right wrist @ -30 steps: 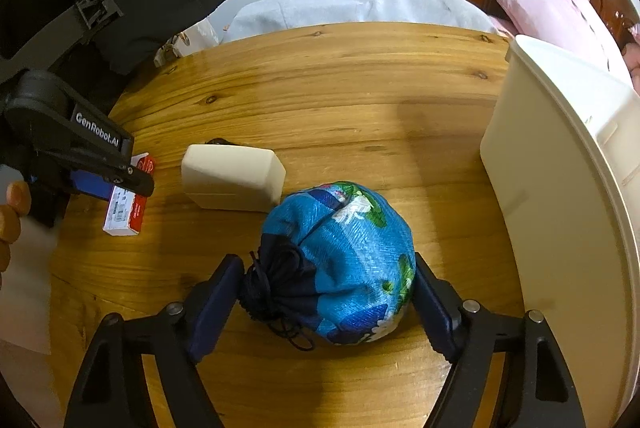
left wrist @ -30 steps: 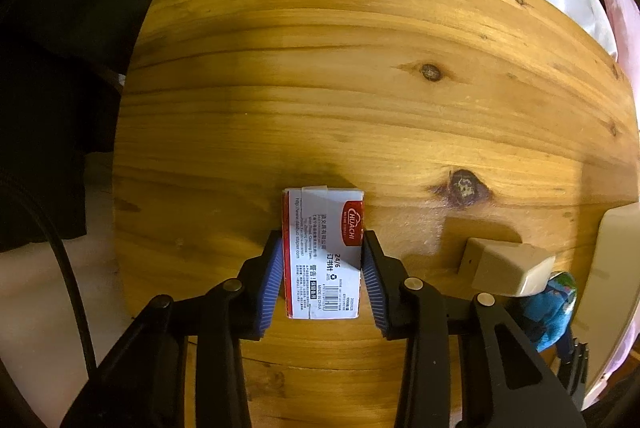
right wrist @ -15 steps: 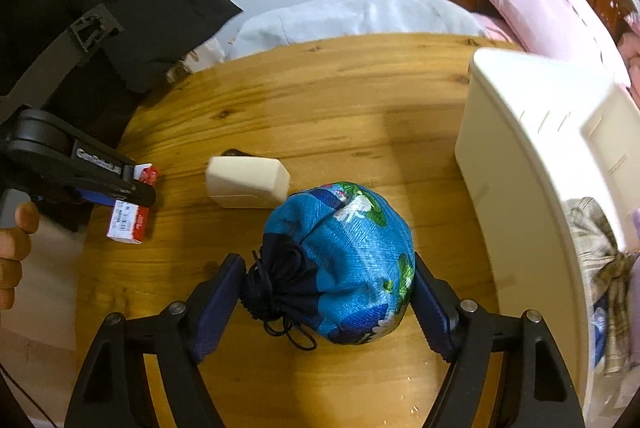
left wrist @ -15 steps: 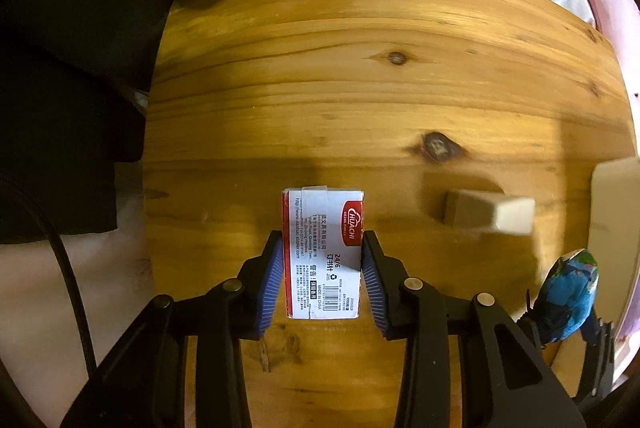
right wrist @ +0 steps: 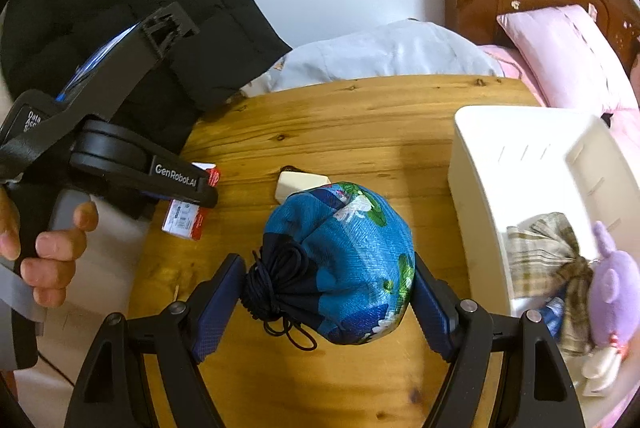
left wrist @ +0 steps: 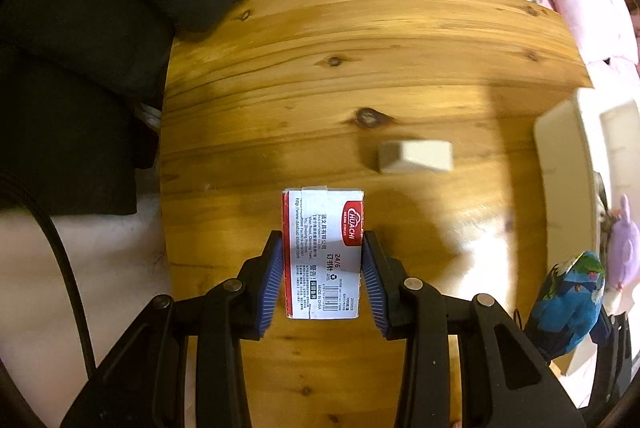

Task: Organize objects
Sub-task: 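Carry the red-and-white box and blue pouch into the white tray and release both, then move the left gripper to the cream soap bar and grasp it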

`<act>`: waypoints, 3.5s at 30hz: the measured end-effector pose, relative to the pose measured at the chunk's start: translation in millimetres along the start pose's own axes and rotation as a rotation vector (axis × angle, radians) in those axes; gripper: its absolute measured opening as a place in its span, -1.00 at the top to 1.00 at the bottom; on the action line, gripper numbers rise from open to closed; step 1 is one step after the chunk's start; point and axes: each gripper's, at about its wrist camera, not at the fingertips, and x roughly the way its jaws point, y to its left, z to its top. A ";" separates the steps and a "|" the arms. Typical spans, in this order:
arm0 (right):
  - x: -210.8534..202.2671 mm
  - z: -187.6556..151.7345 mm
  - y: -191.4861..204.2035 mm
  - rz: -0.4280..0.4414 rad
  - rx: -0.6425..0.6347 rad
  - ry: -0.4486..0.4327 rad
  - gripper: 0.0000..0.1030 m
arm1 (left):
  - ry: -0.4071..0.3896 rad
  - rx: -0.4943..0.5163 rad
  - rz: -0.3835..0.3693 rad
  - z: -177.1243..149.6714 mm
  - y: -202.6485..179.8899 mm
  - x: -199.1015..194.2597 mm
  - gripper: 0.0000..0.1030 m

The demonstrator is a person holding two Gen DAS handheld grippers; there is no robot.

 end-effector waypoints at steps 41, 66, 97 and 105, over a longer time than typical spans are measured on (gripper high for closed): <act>-95.2 -55.9 -162.5 -0.032 0.035 0.188 -0.55 | -0.079 0.169 -0.181 -83.6 -165.1 -39.5 0.19; -101.4 -54.2 -203.9 -0.031 0.005 0.203 -0.57 | -0.088 0.104 -0.311 -68.3 -206.8 -43.0 -0.36; -74.6 -65.5 -164.8 0.002 -0.228 0.327 -0.57 | -0.118 -0.561 -0.136 7.1 -33.3 16.8 -0.41; -67.8 -68.9 -152.3 -0.013 -0.286 0.344 -0.57 | -0.049 -0.748 -0.256 13.4 1.7 47.6 -0.41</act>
